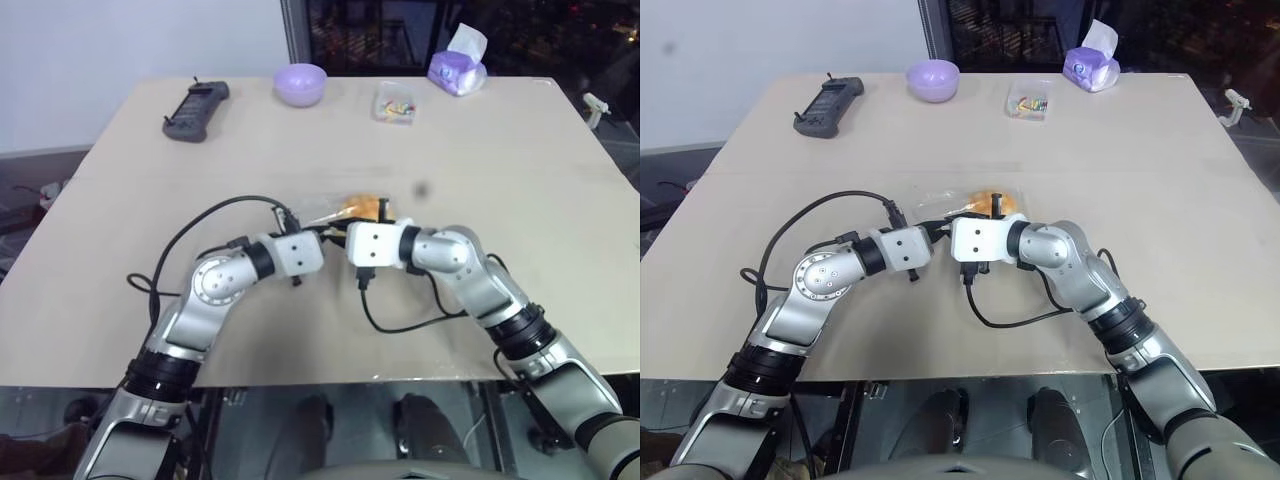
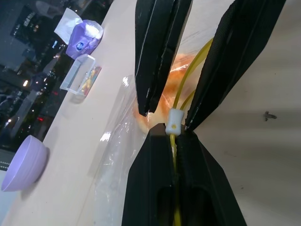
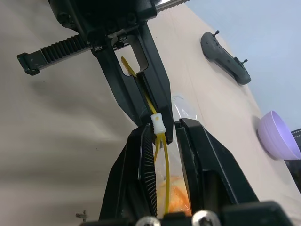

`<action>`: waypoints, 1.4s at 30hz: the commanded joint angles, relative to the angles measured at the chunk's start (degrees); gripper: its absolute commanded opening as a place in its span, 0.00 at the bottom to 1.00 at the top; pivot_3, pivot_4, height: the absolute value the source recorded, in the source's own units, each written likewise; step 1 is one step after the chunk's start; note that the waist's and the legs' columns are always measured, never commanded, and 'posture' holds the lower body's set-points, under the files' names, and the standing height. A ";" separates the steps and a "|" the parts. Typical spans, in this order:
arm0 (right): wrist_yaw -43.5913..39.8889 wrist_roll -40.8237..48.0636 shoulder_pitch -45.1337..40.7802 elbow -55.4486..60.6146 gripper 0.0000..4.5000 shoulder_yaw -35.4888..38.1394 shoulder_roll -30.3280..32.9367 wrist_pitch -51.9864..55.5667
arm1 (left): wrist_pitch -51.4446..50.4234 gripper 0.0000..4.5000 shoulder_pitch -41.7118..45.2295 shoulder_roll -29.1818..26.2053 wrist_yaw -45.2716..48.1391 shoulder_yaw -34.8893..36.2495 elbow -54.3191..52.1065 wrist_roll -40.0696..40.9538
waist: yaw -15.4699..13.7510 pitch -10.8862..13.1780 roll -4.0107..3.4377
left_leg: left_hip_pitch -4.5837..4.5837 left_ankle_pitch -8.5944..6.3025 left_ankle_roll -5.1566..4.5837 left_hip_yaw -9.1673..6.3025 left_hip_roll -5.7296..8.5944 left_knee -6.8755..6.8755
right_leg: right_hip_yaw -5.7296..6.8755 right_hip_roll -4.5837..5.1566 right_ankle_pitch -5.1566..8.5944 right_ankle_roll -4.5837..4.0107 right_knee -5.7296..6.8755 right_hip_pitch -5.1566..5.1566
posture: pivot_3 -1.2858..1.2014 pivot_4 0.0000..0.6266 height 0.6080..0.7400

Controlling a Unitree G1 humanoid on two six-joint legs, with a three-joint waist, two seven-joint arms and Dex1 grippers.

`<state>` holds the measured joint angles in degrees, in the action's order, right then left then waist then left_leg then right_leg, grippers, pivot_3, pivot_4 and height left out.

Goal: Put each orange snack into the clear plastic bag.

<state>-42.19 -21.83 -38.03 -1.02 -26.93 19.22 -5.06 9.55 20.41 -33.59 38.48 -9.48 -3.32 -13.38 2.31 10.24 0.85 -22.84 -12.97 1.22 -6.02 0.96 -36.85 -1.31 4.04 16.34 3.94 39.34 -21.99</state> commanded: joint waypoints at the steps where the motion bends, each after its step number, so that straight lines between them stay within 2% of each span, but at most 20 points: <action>1: -0.58 0.76 -0.76 0.51 0.21 -0.05 -0.66 -0.02 | 2.21 0.00 1.70 0.34 -1.04 0.55 -1.37 0.89 | 0.00 0.00 0.00 | 0.00 0.00 0.00 0.00 0.00 0.00 | 0.00 0.00 0.00 0.00 0.00 0.00 | 0.52 0.24 0.83; 8: -0.86 1.23 -0.52 0.12 0.21 -0.33 -0.87 0.15 | 2.49 0.00 1.86 0.25 -1.14 0.52 -1.45 0.60 | 0.00 0.00 0.00 | 0.00 0.00 0.00 0.00 0.00 0.01 | 0.00 0.00 0.00 0.00 -0.01 0.00 | 0.52 0.24 0.83; 9: -0.90 1.27 -0.52 0.09 0.09 -0.37 -0.88 0.16 | 2.51 0.00 1.87 0.24 -1.14 0.51 -1.48 0.56 | 0.00 0.00 0.00 | 0.00 0.00 0.00 0.00 0.00 0.01 | 0.00 0.00 0.00 0.00 -0.01 0.00 | 0.52 0.24 0.83; 11: -1.03 1.32 -0.54 0.03 0.02 -0.44 -0.90 0.19 | 2.60 0.00 1.89 0.16 -1.17 0.45 -1.51 0.49 | 0.00 0.00 0.00 | 0.00 0.00 0.00 0.00 0.00 0.01 | 0.00 0.00 0.00 0.00 -0.01 0.00 | 0.52 0.24 0.83; 32: -0.62 0.76 -0.34 -0.31 0.02 0.41 0.02 1.05 | -0.88 0.00 1.68 -0.29 0.39 1.14 -1.15 2.44 | 0.00 0.01 0.00 | 0.00 0.00 0.00 0.00 0.00 0.05 | 0.00 0.00 0.00 0.00 -0.06 0.00 | 0.52 0.24 0.83; 42: -0.22 -0.47 1.73 0.90 0.02 2.50 4.12 2.93 | -0.85 0.00 1.64 -1.11 0.07 1.77 -0.09 1.96 | -0.02 0.01 0.00 | -0.01 0.00 0.00 0.00 0.00 0.09 | 0.00 0.00 0.00 0.00 -0.11 0.00 | 0.52 0.24 0.83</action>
<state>-42.28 -21.03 -37.48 -0.45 -26.95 20.64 -3.86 8.31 21.18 -33.50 39.10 -10.13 -3.18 -12.20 2.29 10.26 0.85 -22.85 -12.97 1.22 -6.02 0.96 -36.75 -1.30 4.04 16.34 3.94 39.22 -21.99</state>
